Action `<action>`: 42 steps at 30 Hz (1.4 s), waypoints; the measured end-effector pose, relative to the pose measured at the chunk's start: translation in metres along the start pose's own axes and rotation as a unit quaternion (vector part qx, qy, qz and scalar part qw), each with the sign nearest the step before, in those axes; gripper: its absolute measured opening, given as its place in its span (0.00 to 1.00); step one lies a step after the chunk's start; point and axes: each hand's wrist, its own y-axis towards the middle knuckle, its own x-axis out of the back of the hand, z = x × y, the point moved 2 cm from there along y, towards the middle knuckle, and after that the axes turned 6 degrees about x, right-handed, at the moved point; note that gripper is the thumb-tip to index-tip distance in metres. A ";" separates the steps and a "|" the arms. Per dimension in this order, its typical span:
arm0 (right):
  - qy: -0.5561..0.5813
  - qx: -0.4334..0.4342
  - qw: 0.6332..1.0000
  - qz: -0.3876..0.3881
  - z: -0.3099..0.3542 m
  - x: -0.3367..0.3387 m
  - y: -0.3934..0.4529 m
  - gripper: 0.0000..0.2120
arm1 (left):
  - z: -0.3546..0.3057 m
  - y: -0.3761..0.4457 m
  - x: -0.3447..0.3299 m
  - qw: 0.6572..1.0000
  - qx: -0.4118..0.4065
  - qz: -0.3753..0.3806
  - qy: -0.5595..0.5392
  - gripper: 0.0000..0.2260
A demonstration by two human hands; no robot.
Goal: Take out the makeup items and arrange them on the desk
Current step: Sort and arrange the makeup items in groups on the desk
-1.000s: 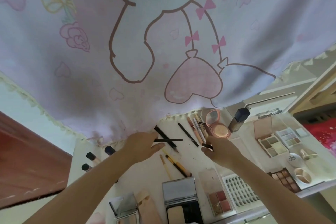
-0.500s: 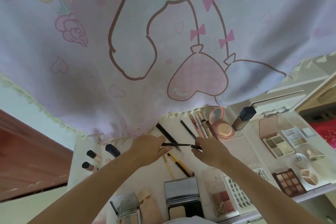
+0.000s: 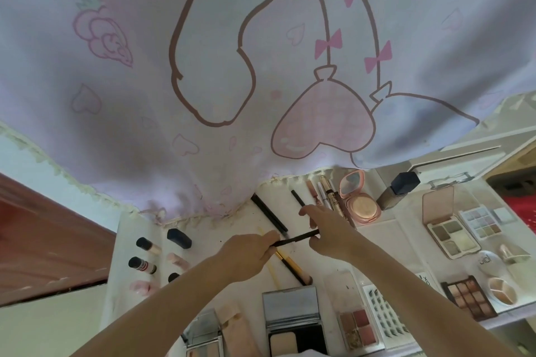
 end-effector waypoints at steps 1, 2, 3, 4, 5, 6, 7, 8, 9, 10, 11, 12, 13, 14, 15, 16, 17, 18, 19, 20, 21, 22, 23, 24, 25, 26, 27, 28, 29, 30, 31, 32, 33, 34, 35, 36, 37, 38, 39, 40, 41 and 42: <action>0.016 0.003 1.000 -0.002 -0.001 0.000 0.003 0.25 | 0.000 0.002 -0.002 1.000 0.007 -0.002 -0.009 0.13; 0.029 0.003 1.000 -0.008 -0.002 -0.001 0.005 0.25 | 0.000 0.004 -0.005 1.000 0.015 -0.010 -0.022 0.13; 0.038 0.002 0.999 -0.016 -0.004 -0.002 0.008 0.25 | 0.001 0.007 -0.008 0.999 0.023 -0.021 -0.038 0.13; 0.045 -0.003 0.999 -0.024 -0.007 -0.004 0.010 0.25 | 0.001 0.010 -0.011 0.997 0.031 -0.033 -0.058 0.13; 0.051 -0.011 0.998 -0.035 -0.010 -0.005 0.011 0.25 | 0.001 0.013 -0.013 0.995 0.040 -0.041 -0.084 0.13; 0.058 -0.025 0.997 -0.046 -0.014 -0.006 0.012 0.25 | 0.001 0.017 -0.016 0.991 0.053 -0.041 -0.115 0.13; 0.069 -0.042 0.995 -0.058 -0.019 -0.008 0.012 0.25 | 0.000 0.020 -0.019 0.986 0.069 -0.032 -0.148 0.13; 0.082 -0.060 0.992 -0.070 -0.024 -0.009 0.013 0.24 | 0.000 0.025 -0.022 0.979 0.084 -0.019 -0.184 0.12; 0.093 -0.075 0.990 -0.076 -0.030 -0.010 0.012 0.23 | 0.000 0.030 -0.026 0.971 0.098 -0.005 -0.219 0.11; 0.093 -0.088 0.989 -0.072 -0.035 -0.013 0.012 0.21 | 0.000 0.036 -0.030 0.962 0.112 0.006 -0.250 0.09; 0.080 -0.097 0.991 -0.052 -0.041 -0.017 0.011 0.20 | -0.001 0.041 -0.035 0.953 0.128 0.014 -0.273 0.09; 0.059 -0.100 0.993 -0.021 -0.047 -0.024 0.010 0.19 | -0.002 0.048 -0.039 0.947 0.142 0.019 -0.288 0.09; 0.038 -0.099 0.994 0.013 -0.053 -0.032 0.009 0.18 | -0.003 0.055 -0.042 0.942 0.154 0.022 -0.298 0.08; 0.021 -0.096 0.994 0.044 -0.058 -0.040 0.008 0.17 | -0.005 0.062 -0.044 0.937 0.164 0.024 -0.308 0.09; 0.009 -0.093 0.993 0.066 -0.061 -0.047 0.007 0.17 | -0.007 0.069 -0.045 0.931 0.174 0.028 -0.319 0.09; 0.003 -0.091 0.993 0.075 -0.065 -0.052 0.006 0.16 | -0.009 0.076 -0.046 0.927 0.182 0.031 -0.327 0.10; 0.003 -0.091 0.993 0.074 -0.068 -0.056 0.006 0.16 | -0.011 0.083 -0.045 0.923 0.191 0.034 -0.332 0.12; 0.011 -0.094 0.993 0.066 -0.071 -0.058 0.006 0.15 | -0.013 0.090 -0.045 0.919 0.201 0.037 -0.338 0.15; 0.024 -0.100 0.993 0.056 -0.073 -0.058 0.006 0.15 | -0.016 0.097 -0.045 0.913 0.211 0.039 -0.346 0.16; 0.039 -0.106 0.992 0.046 -0.076 -0.058 0.006 0.14 | -0.018 0.103 -0.044 0.909 0.221 0.043 -0.351 0.17; 0.055 -0.111 0.992 0.038 -0.078 -0.058 0.005 0.14 | -0.021 0.109 -0.044 0.905 0.229 0.048 -0.355 0.17; 0.070 -0.112 0.991 0.030 -0.080 -0.059 0.005 0.14 | -0.023 0.114 -0.043 0.901 0.237 0.050 -0.361 0.17; 0.083 -0.110 0.990 0.022 -0.082 -0.060 0.004 0.13 | -0.025 0.118 -0.043 0.895 0.246 0.052 -0.369 0.17; 0.096 -0.111 0.989 0.015 -0.084 -0.060 0.004 0.13 | -0.027 0.122 -0.042 0.888 0.255 0.055 -0.378 0.17; 0.114 -0.117 0.987 0.005 -0.085 -0.060 0.003 0.13 | -0.030 0.126 -0.042 0.883 0.263 0.058 -0.384 0.18; 0.137 -0.125 0.983 -0.008 -0.087 -0.060 0.002 0.13 | -0.032 0.128 -0.042 0.881 0.267 0.059 -0.385 0.18; 0.165 -0.137 0.976 -0.025 -0.088 -0.059 0.001 0.13 | -0.034 0.130 -0.041 0.884 0.266 0.059 -0.380 0.19; 0.192 -0.151 0.969 -0.040 -0.090 -0.058 -0.001 0.12 | -0.035 0.131 -0.041 0.890 0.258 0.058 -0.370 0.19; 0.213 -0.165 0.962 -0.051 -0.090 -0.057 -0.002 0.12 | -0.035 0.129 -0.041 0.900 0.245 0.054 -0.356 0.20; 0.221 -0.170 0.959 -0.058 -0.089 -0.057 -0.003 0.12 | -0.034 0.126 -0.041 0.912 0.230 0.046 -0.337 0.19; 0.212 -0.167 0.961 -0.066 -0.088 -0.059 -0.003 0.13 | -0.031 0.121 -0.040 0.923 0.215 0.033 -0.319 0.18; 0.190 -0.162 0.965 -0.081 -0.086 -0.060 -0.003 0.13 | -0.026 0.115 -0.039 0.931 0.200 0.017 -0.305 0.16; 0.158 -0.155 0.970 -0.102 -0.084 -0.061 -0.002 0.13 | -0.020 0.109 -0.038 0.937 0.187 -0.005 -0.295 0.13; 0.125 -0.143 0.974 -0.122 -0.081 -0.061 0.000 0.12 | -0.012 0.102 -0.037 0.942 0.181 -0.036 -0.282 0.11; 0.097 -0.123 0.979 -0.131 -0.077 -0.061 0.003 0.12 | -0.003 0.096 -0.035 0.945 0.181 -0.074 -0.264 0.10; 0.073 -0.097 0.985 -0.125 -0.073 -0.063 0.009 0.12 | 0.007 0.091 -0.034 0.946 0.184 -0.112 -0.242 0.10; 0.055 -0.068 0.990 -0.110 -0.068 -0.064 0.016 0.12 | 0.018 0.086 -0.032 0.947 0.186 -0.143 -0.220 0.12; 0.044 -0.042 0.994 -0.095 -0.063 -0.065 0.024 0.13 | 0.028 0.082 -0.032 0.949 0.187 -0.161 -0.195 0.13; 0.037 -0.024 0.996 -0.081 -0.058 -0.067 0.034 0.13 | 0.038 0.079 -0.032 0.953 0.187 -0.168 -0.169 0.13; 0.027 -0.016 0.997 -0.068 -0.054 -0.068 0.045 0.14 | 0.046 0.077 -0.033 0.956 0.191 -0.169 -0.146 0.14; 0.010 -0.017 0.998 -0.053 -0.051 -0.069 0.056 0.14 | 0.053 0.074 -0.033 0.956 0.198 -0.171 -0.129 0.14; -0.010 -0.025 0.999 -0.035 -0.048 -0.070 0.065 0.14 | 0.057 0.072 -0.034 0.956 0.210 -0.170 -0.117 0.14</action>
